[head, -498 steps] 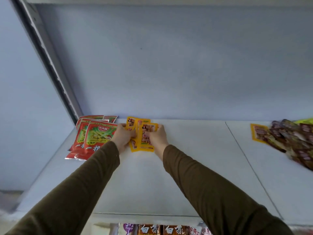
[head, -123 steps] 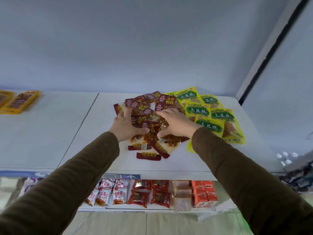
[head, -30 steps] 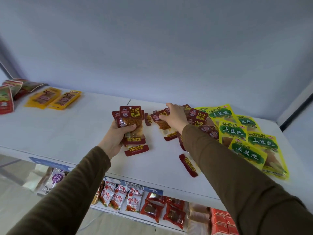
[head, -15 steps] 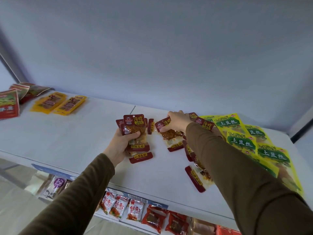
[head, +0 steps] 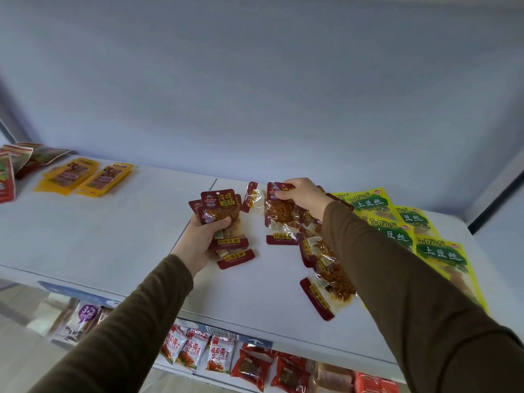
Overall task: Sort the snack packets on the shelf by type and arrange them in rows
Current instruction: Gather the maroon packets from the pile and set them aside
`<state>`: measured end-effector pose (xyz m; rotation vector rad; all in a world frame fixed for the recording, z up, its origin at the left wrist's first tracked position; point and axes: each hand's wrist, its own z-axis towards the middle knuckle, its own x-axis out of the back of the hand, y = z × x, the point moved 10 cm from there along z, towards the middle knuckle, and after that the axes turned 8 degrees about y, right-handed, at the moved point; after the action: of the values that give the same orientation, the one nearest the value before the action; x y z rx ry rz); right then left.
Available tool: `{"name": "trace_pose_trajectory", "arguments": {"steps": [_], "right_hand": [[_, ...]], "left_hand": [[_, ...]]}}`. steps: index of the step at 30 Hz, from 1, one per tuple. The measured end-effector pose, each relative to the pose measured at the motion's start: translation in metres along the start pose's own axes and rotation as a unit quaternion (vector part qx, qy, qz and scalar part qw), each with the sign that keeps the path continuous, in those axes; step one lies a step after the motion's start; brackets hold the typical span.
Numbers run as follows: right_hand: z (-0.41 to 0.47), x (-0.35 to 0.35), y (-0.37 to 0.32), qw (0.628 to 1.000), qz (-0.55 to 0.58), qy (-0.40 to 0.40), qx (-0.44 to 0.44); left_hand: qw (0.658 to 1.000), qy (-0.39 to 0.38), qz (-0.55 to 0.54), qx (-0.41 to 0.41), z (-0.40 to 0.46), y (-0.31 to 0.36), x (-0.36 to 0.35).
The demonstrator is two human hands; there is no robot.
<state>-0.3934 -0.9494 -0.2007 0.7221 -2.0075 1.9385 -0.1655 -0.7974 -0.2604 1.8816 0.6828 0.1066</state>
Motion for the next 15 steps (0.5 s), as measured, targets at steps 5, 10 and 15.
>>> {"name": "trace_pose_trajectory", "arguments": {"steps": [5, 10, 15], "right_hand": [[-0.001, 0.018, 0.004, 0.996, 0.073, 0.059, -0.003], [-0.005, 0.030, -0.012, 0.985, 0.150, 0.081, 0.006], [-0.021, 0.011, -0.028, 0.971, 0.234, -0.006, -0.039]], "left_hand": [[1.000, -0.003, -0.014, -0.014, 0.001, 0.007, -0.002], [1.000, -0.008, -0.007, -0.011, 0.001, 0.008, -0.006], [1.000, -0.030, -0.007, -0.004, -0.004, 0.010, -0.026]]}}
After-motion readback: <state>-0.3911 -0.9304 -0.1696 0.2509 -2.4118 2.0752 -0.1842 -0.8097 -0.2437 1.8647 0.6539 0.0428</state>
